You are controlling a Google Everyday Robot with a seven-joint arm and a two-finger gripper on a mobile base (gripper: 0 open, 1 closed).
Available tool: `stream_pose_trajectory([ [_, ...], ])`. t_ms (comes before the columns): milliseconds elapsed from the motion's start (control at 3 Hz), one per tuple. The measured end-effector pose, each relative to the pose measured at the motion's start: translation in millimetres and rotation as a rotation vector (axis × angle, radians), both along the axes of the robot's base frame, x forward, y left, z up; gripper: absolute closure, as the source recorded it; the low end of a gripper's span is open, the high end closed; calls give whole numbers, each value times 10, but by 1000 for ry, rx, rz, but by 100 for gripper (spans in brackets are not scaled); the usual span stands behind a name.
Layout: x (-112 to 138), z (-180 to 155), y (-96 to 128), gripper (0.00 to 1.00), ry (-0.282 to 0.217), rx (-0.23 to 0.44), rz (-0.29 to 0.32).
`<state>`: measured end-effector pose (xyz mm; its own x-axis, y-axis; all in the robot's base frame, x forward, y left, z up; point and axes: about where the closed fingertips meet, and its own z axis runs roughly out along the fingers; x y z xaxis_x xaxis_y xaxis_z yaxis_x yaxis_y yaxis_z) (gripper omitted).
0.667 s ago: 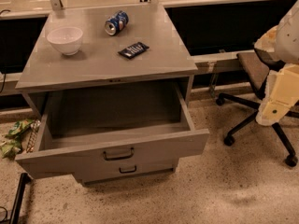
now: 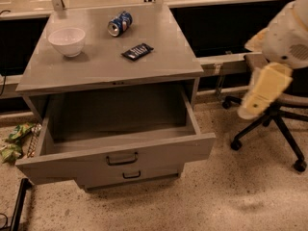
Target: Place rxbar blueberry into top drawer
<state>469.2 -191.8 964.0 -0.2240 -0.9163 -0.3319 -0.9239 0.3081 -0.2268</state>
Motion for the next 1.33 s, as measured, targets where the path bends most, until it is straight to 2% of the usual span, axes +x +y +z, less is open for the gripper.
stream_pose_trajectory([
  [333,564,-313,535,0,-26,275,15],
  [667,1035,-421,858,0,-101,452,1],
  [1000,1494,-369,1111,0,-133,544,16],
  [1333,1495,-367,1109,0,-133,544,16],
])
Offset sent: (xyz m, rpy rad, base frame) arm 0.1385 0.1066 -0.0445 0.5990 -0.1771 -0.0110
